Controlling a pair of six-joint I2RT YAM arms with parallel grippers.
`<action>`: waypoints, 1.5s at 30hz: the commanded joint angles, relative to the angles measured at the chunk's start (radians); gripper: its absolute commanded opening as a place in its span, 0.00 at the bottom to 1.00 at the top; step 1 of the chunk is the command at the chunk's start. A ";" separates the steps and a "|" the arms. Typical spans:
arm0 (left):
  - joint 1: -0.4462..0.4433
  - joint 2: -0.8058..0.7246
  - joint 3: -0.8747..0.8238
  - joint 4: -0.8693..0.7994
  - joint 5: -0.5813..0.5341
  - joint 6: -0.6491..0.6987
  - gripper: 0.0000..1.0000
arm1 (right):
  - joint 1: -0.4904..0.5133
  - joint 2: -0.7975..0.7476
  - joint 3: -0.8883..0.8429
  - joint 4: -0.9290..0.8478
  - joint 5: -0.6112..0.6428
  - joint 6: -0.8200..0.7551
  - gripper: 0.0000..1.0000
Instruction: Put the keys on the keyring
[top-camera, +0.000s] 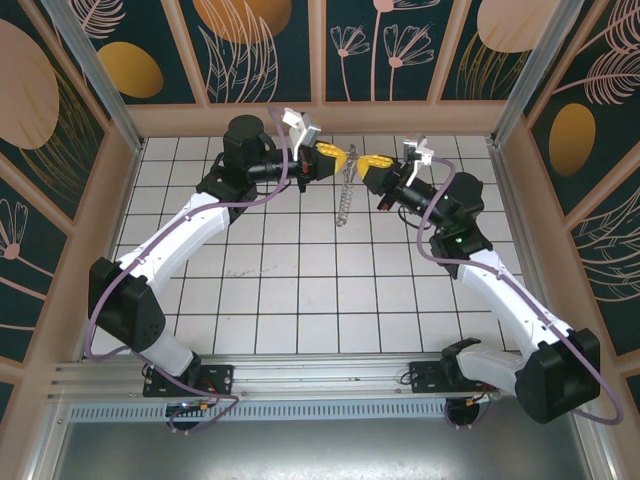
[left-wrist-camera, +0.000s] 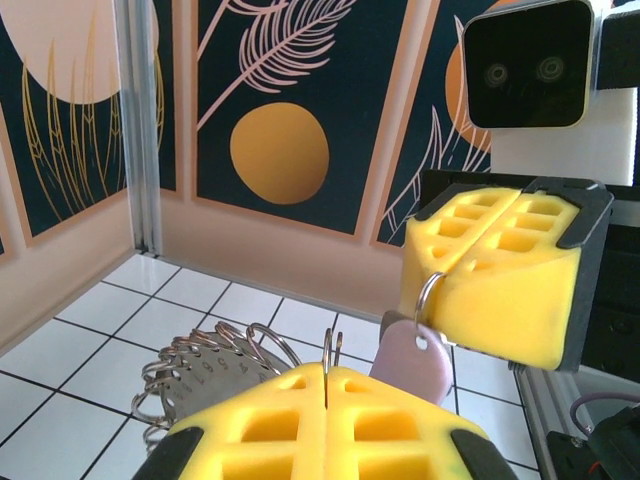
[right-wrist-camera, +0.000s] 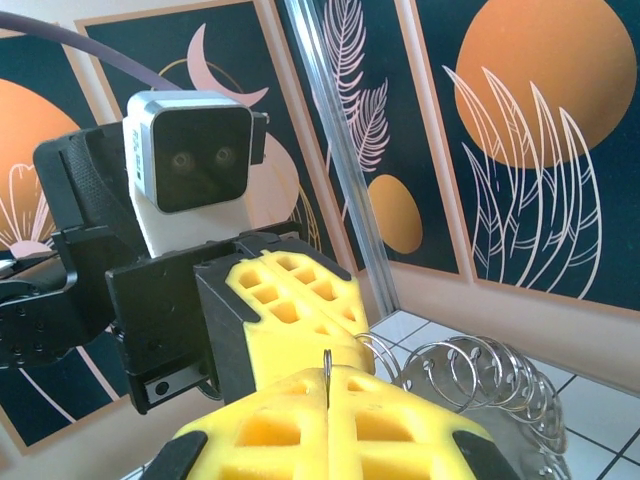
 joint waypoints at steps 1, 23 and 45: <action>-0.002 0.002 0.006 0.059 0.028 -0.020 0.00 | 0.017 0.012 0.043 0.012 0.021 -0.036 0.00; -0.002 0.005 -0.011 0.095 0.061 -0.045 0.00 | 0.027 0.091 0.099 0.034 0.034 -0.039 0.00; -0.002 -0.001 -0.018 0.093 0.044 -0.034 0.00 | 0.026 -0.056 0.020 -0.124 0.059 -0.110 0.00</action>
